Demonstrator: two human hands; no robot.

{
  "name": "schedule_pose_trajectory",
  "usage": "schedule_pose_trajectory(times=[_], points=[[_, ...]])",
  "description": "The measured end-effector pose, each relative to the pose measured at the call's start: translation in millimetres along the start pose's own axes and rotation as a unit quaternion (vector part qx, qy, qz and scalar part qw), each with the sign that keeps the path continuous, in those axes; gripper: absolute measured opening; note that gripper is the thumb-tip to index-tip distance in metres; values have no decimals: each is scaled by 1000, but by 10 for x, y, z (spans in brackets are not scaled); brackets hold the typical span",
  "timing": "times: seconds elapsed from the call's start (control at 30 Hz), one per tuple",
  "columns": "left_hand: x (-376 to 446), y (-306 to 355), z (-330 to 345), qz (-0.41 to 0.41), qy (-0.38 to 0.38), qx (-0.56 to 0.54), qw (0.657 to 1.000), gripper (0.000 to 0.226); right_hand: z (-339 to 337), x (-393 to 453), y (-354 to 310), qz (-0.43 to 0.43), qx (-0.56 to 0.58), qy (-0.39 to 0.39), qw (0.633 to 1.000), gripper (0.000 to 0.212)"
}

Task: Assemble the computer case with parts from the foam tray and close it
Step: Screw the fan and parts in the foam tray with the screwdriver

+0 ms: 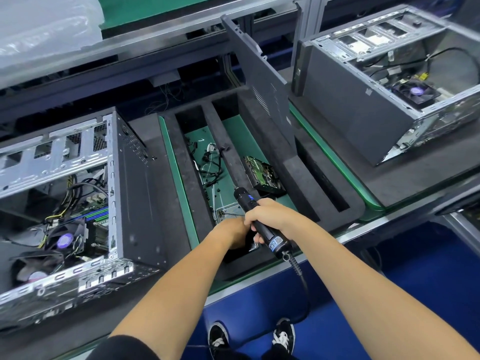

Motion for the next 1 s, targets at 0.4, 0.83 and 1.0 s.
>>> schedule_pose_trajectory(times=[0.4,0.83,1.0], points=[[9,157,104,24,-30,-33,999,33,23,-3,21,2,8,-3,1000,24],[-51,205,57,10,-27,-6,1000,28,42,-2,40,-2,-8,5,1000,23],[-63,203,83,7,-67,-30,997,27,48,-17,42,-2,-1,2,1000,23]])
Point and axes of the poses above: each hand's wrist, its own x-axis towards the middle knuckle, its own z-axis out of the palm, y = z × x, the point moved 3 cm from there along x, towards the middle knuckle, and after that the axes turned 7 degrees about x, right-handed, at the moved point
